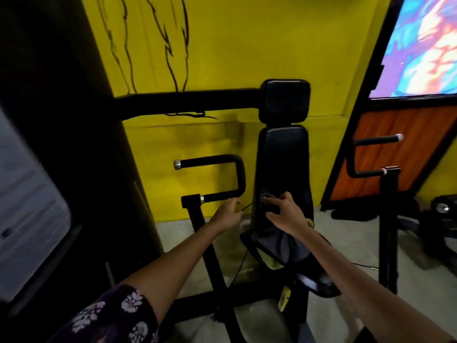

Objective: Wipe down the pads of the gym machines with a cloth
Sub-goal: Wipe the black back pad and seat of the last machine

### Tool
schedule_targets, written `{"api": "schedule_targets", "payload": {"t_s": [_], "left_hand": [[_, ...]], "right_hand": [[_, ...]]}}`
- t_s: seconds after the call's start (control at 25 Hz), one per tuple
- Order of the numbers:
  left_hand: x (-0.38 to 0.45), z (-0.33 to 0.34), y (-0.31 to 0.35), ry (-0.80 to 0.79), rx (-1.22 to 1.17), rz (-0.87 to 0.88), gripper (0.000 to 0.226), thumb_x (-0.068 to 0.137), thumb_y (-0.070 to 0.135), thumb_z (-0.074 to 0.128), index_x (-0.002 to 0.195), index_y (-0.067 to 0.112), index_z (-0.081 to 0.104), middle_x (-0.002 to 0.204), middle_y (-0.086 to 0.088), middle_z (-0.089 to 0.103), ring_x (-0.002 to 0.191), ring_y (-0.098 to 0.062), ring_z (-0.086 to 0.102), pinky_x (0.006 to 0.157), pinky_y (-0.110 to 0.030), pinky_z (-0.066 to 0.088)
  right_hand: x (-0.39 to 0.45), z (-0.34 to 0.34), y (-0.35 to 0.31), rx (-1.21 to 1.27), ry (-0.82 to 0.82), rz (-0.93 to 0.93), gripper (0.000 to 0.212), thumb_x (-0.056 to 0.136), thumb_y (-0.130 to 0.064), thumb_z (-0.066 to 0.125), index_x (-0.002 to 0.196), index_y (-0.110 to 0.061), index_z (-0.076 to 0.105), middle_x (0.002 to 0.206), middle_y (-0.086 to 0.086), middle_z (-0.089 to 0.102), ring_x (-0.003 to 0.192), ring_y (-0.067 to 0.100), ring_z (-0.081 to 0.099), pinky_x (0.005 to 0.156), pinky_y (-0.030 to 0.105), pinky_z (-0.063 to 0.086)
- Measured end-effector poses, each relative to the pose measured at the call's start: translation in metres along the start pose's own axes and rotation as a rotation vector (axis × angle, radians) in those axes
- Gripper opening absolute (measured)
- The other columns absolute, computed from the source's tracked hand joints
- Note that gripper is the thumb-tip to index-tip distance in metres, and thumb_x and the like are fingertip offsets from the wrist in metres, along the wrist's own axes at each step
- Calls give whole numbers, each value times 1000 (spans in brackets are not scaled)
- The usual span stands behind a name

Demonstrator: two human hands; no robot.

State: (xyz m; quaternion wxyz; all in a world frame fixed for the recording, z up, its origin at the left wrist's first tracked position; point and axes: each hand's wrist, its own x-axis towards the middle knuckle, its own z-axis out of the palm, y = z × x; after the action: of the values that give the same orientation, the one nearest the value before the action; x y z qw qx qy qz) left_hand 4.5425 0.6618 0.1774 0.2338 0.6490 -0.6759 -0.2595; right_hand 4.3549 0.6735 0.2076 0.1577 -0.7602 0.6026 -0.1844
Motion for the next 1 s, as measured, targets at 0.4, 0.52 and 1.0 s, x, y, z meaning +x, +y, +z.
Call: {"api": "schedule_targets", "payload": {"t_s": [0.4, 0.52, 1.0], "left_hand": [[179, 13, 31, -57, 2, 124, 37, 96, 12, 48, 133, 7, 43, 143, -10, 37, 129, -27, 40, 97, -30, 36], [236, 9, 49, -22, -24, 148, 36, 95, 11, 49, 131, 8, 45, 139, -10, 40, 125, -26, 43, 94, -27, 37], [430, -54, 108, 221, -49, 341, 38, 91, 5, 54, 128, -1, 48, 143, -14, 38, 134, -26, 36, 105, -24, 25]], "right_hand": [[139, -34, 74, -21, 48, 31, 55, 90, -29, 59, 142, -20, 42, 107, 2, 31, 91, 23, 49, 74, 28, 40], [193, -50, 93, -29, 83, 44, 56, 89, -31, 60, 141, -21, 43, 114, 5, 36, 103, 26, 52, 80, 27, 40], [336, -95, 115, 62, 254, -49, 55, 88, -24, 61, 140, -21, 44, 110, 4, 36, 94, 20, 49, 74, 26, 41]]}}
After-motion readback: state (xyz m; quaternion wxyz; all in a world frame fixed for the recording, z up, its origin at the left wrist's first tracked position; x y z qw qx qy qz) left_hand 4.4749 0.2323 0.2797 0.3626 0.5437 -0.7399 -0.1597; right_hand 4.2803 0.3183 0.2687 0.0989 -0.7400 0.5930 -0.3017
